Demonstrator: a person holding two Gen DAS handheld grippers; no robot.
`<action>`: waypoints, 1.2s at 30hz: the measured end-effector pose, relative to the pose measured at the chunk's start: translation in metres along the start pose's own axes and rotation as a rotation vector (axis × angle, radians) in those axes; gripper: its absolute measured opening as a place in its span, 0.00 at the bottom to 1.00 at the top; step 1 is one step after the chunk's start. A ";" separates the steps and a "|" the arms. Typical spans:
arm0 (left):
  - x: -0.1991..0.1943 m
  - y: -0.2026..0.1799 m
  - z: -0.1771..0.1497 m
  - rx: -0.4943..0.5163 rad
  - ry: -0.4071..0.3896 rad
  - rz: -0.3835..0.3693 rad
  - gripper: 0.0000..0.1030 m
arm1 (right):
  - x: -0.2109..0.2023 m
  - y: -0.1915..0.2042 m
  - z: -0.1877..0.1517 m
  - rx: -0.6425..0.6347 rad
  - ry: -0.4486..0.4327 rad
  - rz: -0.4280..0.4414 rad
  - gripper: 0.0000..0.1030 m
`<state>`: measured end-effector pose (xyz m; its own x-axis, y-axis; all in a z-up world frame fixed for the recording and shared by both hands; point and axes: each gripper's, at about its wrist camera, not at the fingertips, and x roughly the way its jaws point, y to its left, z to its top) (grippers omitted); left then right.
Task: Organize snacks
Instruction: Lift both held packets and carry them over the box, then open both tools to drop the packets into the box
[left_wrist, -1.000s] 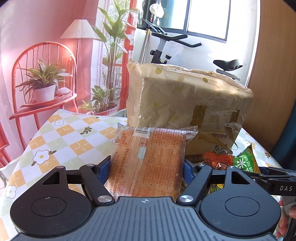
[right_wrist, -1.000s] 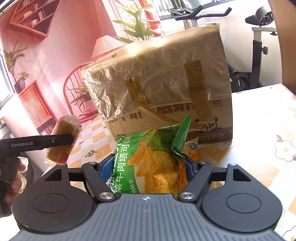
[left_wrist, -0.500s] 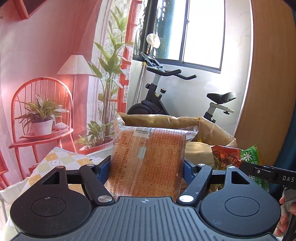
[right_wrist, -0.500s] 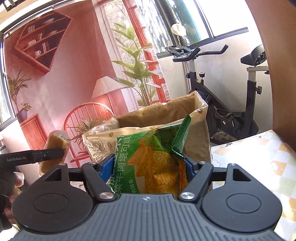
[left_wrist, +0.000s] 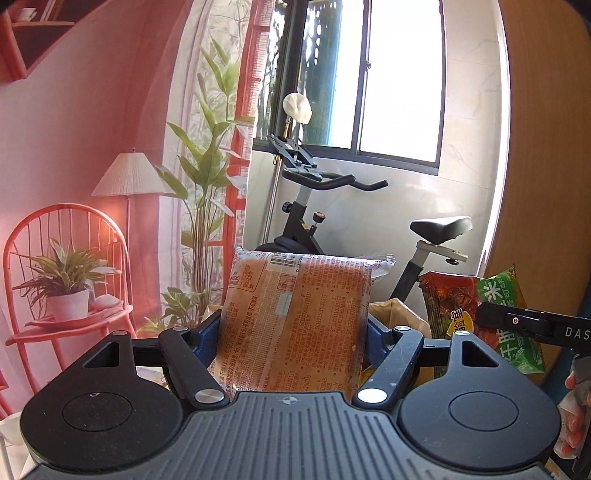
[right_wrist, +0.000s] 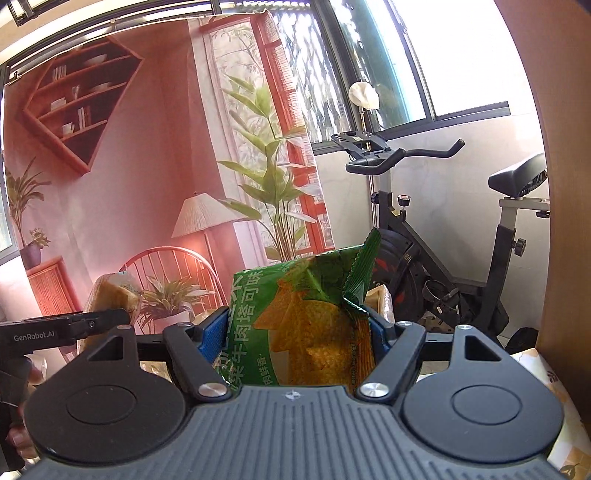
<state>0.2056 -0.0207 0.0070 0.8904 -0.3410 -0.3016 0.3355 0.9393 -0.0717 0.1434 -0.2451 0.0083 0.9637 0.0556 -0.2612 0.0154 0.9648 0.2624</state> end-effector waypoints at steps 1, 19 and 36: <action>0.005 0.000 0.003 0.004 0.003 -0.001 0.75 | 0.005 -0.002 0.004 -0.001 0.002 -0.003 0.73; 0.101 0.003 0.010 0.071 0.113 -0.002 0.75 | 0.090 -0.033 0.022 -0.049 0.085 -0.039 0.73; 0.101 0.025 0.005 0.065 0.160 0.019 0.81 | 0.121 -0.010 -0.009 -0.066 0.168 -0.013 0.79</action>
<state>0.3057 -0.0319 -0.0203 0.8382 -0.3081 -0.4500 0.3428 0.9394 -0.0048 0.2570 -0.2456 -0.0341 0.9053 0.0796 -0.4173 0.0052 0.9801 0.1982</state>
